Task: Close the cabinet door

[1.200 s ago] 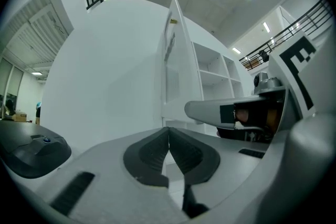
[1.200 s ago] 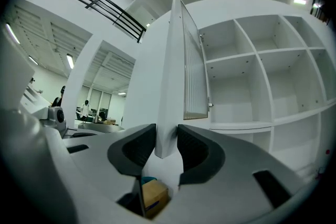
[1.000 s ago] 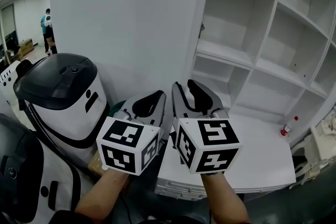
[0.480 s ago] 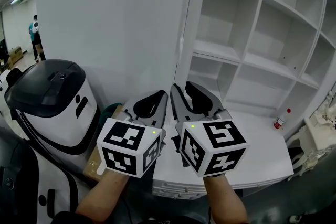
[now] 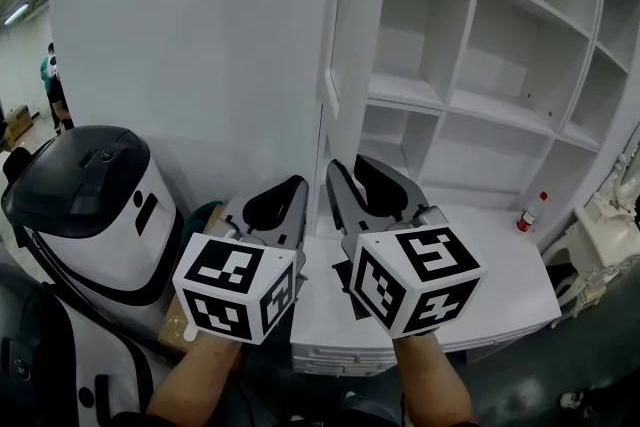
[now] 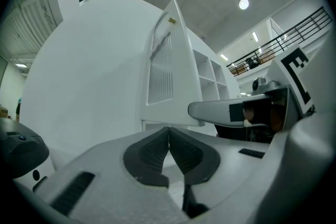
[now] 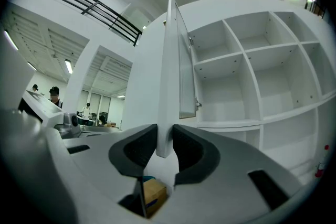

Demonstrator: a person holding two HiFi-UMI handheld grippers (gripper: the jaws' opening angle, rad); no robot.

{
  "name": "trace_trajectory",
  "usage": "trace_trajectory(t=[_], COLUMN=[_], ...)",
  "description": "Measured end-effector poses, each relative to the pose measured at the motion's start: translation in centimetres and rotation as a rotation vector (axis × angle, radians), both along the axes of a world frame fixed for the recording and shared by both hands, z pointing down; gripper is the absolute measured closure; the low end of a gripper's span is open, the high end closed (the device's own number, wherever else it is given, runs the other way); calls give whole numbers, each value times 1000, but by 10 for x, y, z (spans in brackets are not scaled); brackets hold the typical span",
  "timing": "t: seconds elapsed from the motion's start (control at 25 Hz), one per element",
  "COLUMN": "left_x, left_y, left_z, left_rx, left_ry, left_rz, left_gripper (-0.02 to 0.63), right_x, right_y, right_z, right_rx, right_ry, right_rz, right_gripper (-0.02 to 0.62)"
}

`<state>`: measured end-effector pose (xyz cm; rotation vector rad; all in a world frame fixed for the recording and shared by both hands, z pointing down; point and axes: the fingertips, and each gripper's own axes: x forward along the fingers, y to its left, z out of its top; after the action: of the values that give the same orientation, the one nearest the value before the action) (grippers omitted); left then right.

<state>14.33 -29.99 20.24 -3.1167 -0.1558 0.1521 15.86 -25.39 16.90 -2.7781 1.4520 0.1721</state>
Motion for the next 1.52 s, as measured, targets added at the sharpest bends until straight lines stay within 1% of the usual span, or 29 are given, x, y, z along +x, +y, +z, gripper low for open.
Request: trace_trajectory(t=[0.32,0.68,1.0,1.16,1.24,1.32,1.4,1.52], left_x=[9,27,48,59,64,68,72,81], left_y=[9,34,55,62,66,74,80,85], left_z=[-1,-2,0,3,6,8,8,7], left_rx=[8,31,44,55,52,48,36,22], left_ry=[3,3,-28,-66,-84,-94,-88,-77], left_rz=[35,86,126,146,171,214,249,261], left_gripper=[592,592,594,594,594,594,594,594], right_x=[7,21,32,41,47,52,57,65], right_y=[13,36,52,62,67,73,77,85], right_z=[1,1,0,0,0,0,1,0], right_rx=[0,5,12,23,26,27,28,32], right_ry=[-13,-18,-26,-30,-29,-30,-32,-32], right_rz=[29,58,41,43,47,44,32,19], right_gripper=[505,516,520,522,525,526,526,526])
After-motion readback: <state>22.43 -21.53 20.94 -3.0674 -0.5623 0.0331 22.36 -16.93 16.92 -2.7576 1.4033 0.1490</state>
